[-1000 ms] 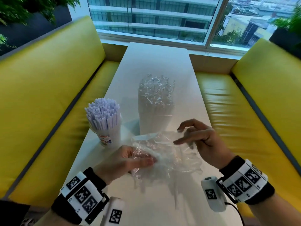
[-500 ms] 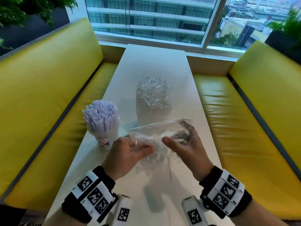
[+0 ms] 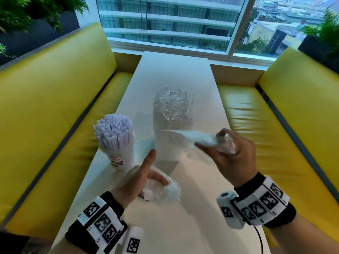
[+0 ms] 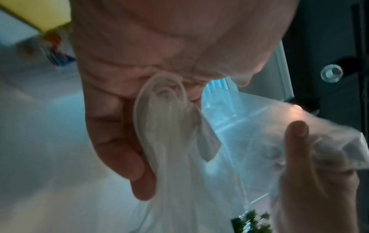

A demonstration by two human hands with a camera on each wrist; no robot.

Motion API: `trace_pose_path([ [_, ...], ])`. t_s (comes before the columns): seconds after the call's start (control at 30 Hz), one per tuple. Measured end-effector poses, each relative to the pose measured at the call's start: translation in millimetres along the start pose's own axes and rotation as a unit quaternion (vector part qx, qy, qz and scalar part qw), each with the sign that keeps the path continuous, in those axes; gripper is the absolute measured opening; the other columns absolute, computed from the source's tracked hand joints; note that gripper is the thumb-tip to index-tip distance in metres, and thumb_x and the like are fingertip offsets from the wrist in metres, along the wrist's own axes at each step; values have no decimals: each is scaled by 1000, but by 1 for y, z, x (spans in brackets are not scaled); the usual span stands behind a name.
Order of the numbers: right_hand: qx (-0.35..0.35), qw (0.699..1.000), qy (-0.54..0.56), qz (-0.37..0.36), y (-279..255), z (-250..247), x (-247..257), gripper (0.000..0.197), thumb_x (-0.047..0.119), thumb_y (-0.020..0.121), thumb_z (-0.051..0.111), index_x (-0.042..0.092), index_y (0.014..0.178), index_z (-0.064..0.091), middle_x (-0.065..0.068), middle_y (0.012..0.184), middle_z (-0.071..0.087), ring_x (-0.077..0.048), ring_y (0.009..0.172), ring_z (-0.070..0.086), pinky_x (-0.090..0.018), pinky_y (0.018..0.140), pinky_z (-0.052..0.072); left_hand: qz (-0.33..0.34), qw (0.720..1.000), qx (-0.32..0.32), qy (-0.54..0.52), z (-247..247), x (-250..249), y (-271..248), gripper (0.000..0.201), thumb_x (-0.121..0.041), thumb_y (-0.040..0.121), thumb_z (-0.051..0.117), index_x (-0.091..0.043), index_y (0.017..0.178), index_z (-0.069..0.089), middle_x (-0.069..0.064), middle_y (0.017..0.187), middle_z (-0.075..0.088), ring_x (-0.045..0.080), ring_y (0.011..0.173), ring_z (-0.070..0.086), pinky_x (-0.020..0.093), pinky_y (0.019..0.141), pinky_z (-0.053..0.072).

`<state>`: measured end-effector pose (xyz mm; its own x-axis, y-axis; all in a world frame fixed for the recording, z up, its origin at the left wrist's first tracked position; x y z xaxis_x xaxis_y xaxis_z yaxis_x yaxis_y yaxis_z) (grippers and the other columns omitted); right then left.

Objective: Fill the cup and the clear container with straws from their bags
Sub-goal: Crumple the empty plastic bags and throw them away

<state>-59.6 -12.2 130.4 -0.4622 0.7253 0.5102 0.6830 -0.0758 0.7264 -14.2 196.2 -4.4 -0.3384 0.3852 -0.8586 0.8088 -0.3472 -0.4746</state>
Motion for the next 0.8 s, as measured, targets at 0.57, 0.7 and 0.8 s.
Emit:
trace_pose_path([
  [0.57, 386, 916, -109, -28, -28, 67, 21, 109, 83, 48, 71, 38, 140, 34, 9, 139, 47, -10, 127, 45, -29, 102, 32, 359, 922, 72, 129, 41, -43, -20, 19, -23, 85, 67, -4, 87, 66, 6, 90, 60, 23, 79, 62, 46, 70, 52],
  [0.7, 507, 856, -85, 53, -35, 76, 17, 101, 74, 53, 79, 43, 139, 37, 16, 123, 65, -8, 105, 63, -27, 88, 46, 307, 941, 133, 49, 36, -47, -29, 19, -22, 86, 55, -20, 96, 72, -16, 96, 71, -6, 94, 64, 11, 81, 47],
  [0.8, 516, 842, -158, 4, -39, 81, 19, 103, 78, 56, 75, 42, 143, 33, 12, 120, 68, -14, 100, 66, -28, 81, 48, 229, 948, 219, -38, 39, -41, -36, 28, -30, 89, 51, -38, 109, 68, -22, 109, 71, -5, 105, 64, 11, 84, 47],
])
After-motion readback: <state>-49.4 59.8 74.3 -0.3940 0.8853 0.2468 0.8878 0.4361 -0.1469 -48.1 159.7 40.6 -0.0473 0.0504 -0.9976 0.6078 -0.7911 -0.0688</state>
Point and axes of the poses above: each hand's wrist, its own y-axis towards the middle knuckle, its own z-axis out of the palm, x = y × z, the point moved 7 cm from there along y, towards the middle knuckle
